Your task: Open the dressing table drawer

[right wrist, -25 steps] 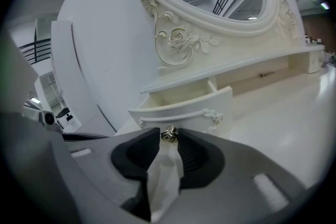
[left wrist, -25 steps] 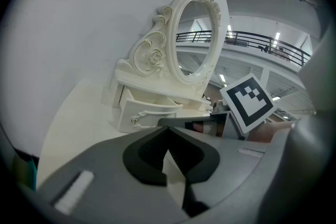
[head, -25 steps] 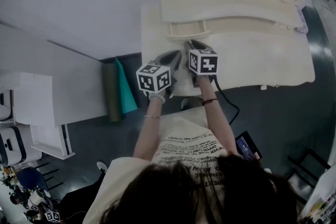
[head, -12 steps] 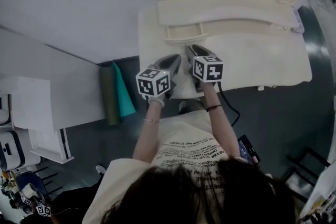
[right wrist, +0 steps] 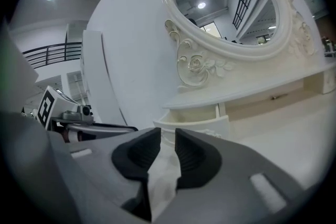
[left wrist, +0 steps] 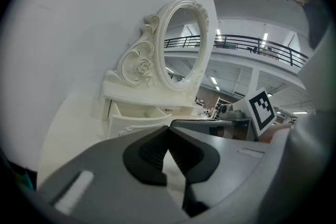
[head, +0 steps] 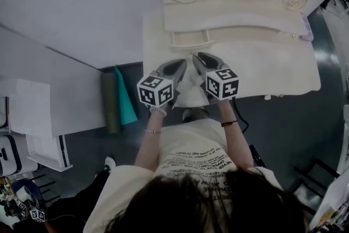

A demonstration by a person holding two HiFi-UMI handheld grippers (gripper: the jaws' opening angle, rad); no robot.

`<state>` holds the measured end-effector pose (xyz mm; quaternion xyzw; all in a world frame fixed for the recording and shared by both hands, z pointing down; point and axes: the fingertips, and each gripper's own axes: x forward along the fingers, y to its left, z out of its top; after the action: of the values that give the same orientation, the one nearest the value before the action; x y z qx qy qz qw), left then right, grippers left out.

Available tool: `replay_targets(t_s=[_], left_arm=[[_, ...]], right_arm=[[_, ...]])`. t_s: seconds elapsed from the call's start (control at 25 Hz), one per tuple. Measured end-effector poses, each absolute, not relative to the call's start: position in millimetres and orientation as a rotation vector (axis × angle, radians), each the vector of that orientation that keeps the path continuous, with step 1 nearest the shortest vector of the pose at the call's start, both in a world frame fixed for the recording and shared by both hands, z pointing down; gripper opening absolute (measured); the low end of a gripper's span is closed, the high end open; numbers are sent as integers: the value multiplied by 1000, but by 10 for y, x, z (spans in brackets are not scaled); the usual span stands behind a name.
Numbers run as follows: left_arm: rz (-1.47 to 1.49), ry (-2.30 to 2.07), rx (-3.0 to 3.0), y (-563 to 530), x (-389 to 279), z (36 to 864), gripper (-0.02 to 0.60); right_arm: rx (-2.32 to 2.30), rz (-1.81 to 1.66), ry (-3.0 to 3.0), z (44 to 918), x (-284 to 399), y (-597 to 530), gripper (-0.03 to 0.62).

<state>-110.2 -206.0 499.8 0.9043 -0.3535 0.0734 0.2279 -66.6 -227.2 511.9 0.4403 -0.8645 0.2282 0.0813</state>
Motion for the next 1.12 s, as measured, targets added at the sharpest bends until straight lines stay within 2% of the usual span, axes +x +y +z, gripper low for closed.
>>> replay_targets(t_s=[0.52,0.72,1.12], left_arm=[[138,-925,2600,-1946,-1063,4707,-3],[100,-916,2629,-1938,-1057,4625,-3],[55,-900,2653,-1935,-1022,4553,-2]], right_arm=[[1152,581,-2780,4692,-777,-2063,45],[1135,572,-2823,4643,-749,-2021,4],[1110,520,-2871,4536,-747,-1985,3]])
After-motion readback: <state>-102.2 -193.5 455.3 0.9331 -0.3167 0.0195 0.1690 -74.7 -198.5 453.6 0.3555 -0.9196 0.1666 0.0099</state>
